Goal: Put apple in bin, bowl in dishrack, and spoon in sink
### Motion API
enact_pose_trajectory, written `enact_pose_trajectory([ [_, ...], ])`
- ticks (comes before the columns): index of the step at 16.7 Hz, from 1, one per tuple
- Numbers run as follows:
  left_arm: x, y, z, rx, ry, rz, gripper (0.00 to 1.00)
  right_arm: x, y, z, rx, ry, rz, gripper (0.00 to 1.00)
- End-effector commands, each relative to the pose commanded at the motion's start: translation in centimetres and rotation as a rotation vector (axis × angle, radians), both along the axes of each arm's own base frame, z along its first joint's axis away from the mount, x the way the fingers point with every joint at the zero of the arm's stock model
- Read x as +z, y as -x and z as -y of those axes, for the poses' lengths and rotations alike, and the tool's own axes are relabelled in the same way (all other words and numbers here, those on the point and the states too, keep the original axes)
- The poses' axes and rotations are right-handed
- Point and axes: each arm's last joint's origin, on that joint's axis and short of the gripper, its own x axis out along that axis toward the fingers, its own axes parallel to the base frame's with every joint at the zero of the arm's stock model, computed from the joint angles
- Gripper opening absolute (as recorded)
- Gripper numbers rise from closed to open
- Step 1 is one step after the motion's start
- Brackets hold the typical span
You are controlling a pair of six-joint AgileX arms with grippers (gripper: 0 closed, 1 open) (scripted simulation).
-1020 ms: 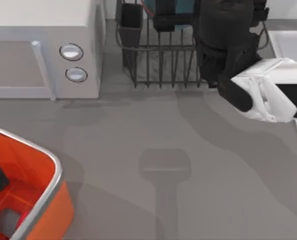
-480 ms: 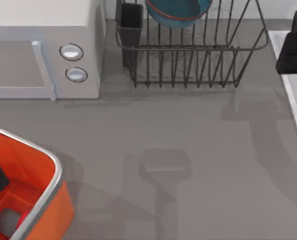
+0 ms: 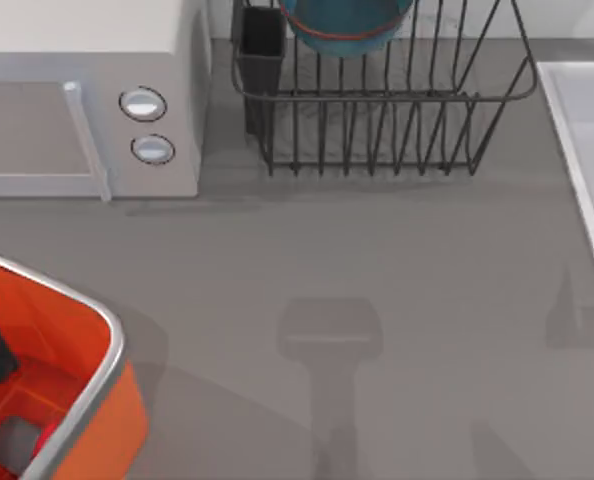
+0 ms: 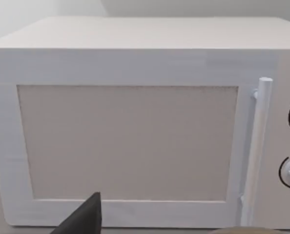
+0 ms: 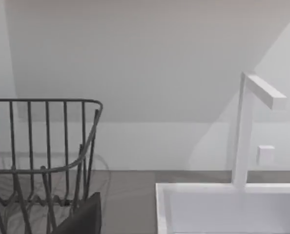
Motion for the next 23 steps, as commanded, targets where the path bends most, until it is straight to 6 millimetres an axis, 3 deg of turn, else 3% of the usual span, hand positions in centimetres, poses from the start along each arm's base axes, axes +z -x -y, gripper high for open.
enact_pose_trajectory([
  [5, 0.0, 0.0, 0.0, 0.000, 0.000, 0.000, 1.00, -4.0, 0.8, 1.2, 0.007, -0.001, -0.051, 1.00],
  [14, 0.0, 0.0, 0.0, 0.000, 0.000, 0.000, 1.00, -4.1, 0.8, 1.3, 0.007, 0.029, -0.084, 1.00],
  [18, 0.0, 0.0, 0.0, 0.000, 0.000, 0.000, 1.00, -3.4, 0.4, 1.4, 0.010, 0.214, -0.245, 1.00],
  [23, 0.0, 0.0, 0.0, 0.000, 0.000, 0.000, 1.00, -2.2, -0.9, 1.7, 0.119, 0.609, -0.566, 1.00],
])
